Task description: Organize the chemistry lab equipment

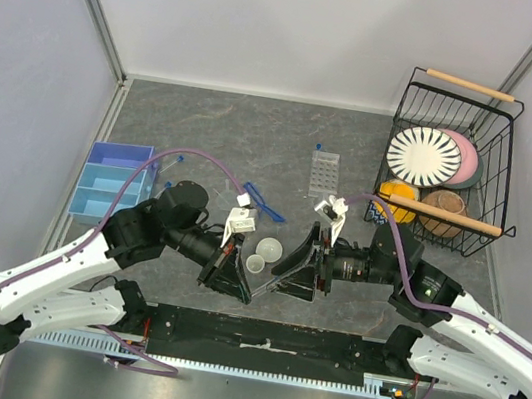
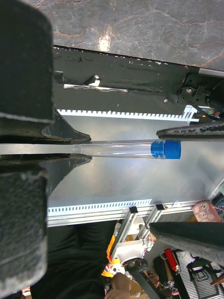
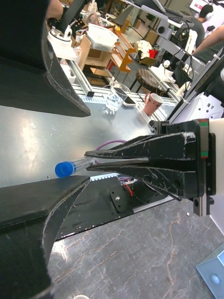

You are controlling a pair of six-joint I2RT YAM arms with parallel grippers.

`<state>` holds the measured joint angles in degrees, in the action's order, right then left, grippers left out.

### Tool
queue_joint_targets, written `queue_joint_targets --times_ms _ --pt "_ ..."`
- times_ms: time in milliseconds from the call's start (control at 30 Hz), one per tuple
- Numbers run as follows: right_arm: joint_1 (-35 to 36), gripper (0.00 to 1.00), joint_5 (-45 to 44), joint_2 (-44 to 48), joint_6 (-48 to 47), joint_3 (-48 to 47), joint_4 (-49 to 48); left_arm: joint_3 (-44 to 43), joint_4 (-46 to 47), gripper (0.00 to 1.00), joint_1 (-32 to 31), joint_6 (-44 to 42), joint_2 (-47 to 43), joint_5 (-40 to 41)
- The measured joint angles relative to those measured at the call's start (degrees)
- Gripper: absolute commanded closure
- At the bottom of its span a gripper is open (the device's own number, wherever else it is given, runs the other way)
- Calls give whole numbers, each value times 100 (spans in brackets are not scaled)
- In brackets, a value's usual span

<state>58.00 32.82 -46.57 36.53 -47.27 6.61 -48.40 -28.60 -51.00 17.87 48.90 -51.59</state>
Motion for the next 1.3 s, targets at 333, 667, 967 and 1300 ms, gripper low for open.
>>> queue_joint_targets --times_ms 333,667,967,1300 --pt "31 45 -232 -118 -153 2 271 0 39 98 2 0 -120 0" --pt "90 72 -264 -129 -157 7 273 0 44 98 2 0 -142 9" --pt "118 100 -400 -125 -179 9 348 0 31 34 -9 -52 -61 96" --pt "168 100 -1825 -461 -704 -487 1082 -151 -400 4 -9 -76 136 1237"
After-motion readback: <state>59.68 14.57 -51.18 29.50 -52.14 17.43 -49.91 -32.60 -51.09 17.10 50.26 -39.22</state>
